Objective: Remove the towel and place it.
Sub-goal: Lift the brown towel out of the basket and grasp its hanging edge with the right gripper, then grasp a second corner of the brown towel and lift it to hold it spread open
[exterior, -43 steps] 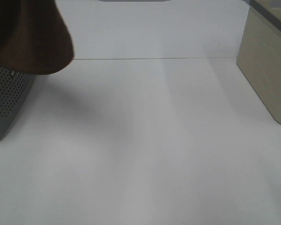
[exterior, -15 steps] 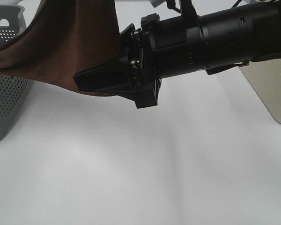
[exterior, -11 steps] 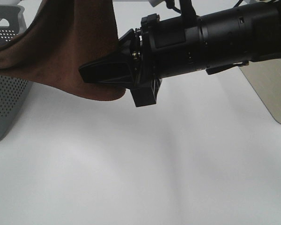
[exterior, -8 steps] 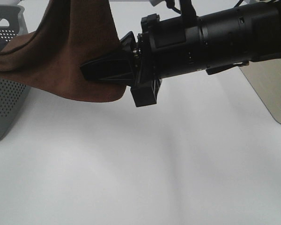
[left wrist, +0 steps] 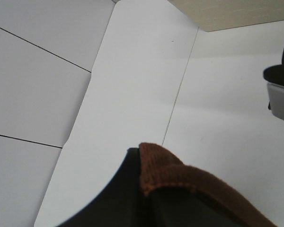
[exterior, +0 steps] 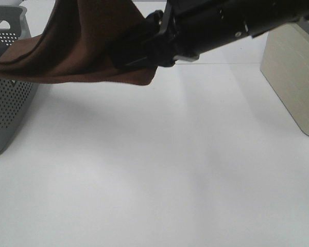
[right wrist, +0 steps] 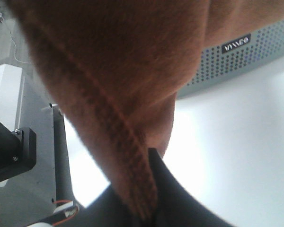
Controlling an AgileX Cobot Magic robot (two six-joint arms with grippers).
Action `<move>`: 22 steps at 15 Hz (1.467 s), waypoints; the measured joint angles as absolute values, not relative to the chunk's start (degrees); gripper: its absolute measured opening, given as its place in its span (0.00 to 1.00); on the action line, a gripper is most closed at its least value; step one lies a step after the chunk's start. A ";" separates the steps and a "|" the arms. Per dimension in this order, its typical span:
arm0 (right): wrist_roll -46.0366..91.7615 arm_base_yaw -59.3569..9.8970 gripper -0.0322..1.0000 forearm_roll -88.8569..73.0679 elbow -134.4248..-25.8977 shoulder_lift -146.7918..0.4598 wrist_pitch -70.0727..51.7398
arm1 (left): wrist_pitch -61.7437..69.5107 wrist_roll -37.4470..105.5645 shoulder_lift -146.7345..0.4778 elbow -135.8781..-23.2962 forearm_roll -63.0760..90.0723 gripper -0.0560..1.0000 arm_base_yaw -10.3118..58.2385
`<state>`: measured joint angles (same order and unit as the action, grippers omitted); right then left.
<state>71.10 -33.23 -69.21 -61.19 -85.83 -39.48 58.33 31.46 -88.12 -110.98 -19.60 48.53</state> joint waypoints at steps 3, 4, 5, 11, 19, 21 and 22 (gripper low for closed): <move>37.82 -33.23 0.04 -40.74 -74.60 -85.14 -47.96 | 58.33 31.46 -88.12 -110.98 -20.05 0.05 48.41; 28.65 -33.23 0.04 -32.09 -79.58 -85.14 -52.02 | 58.27 31.40 -88.12 -110.98 -20.97 0.05 48.41; 22.23 -33.23 0.04 -25.44 -84.05 -85.14 -56.26 | 57.81 31.05 -88.12 -110.98 -22.63 0.05 48.41; 9.74 -33.23 0.04 4.58 -114.19 -91.39 -68.81 | 49.27 30.37 -88.12 -110.98 -32.43 0.05 48.41; 9.57 -33.23 0.04 19.19 -125.42 -97.63 -56.61 | 36.21 28.88 -91.10 -110.98 -35.29 0.05 38.73; 7.39 -33.23 0.04 20.40 -125.54 -99.18 -47.04 | 28.30 28.88 -93.28 -110.98 -34.61 0.05 35.01; 6.70 -33.23 0.04 21.54 -125.54 -100.10 -44.46 | 25.73 28.88 -94.37 -110.98 -34.55 0.05 33.80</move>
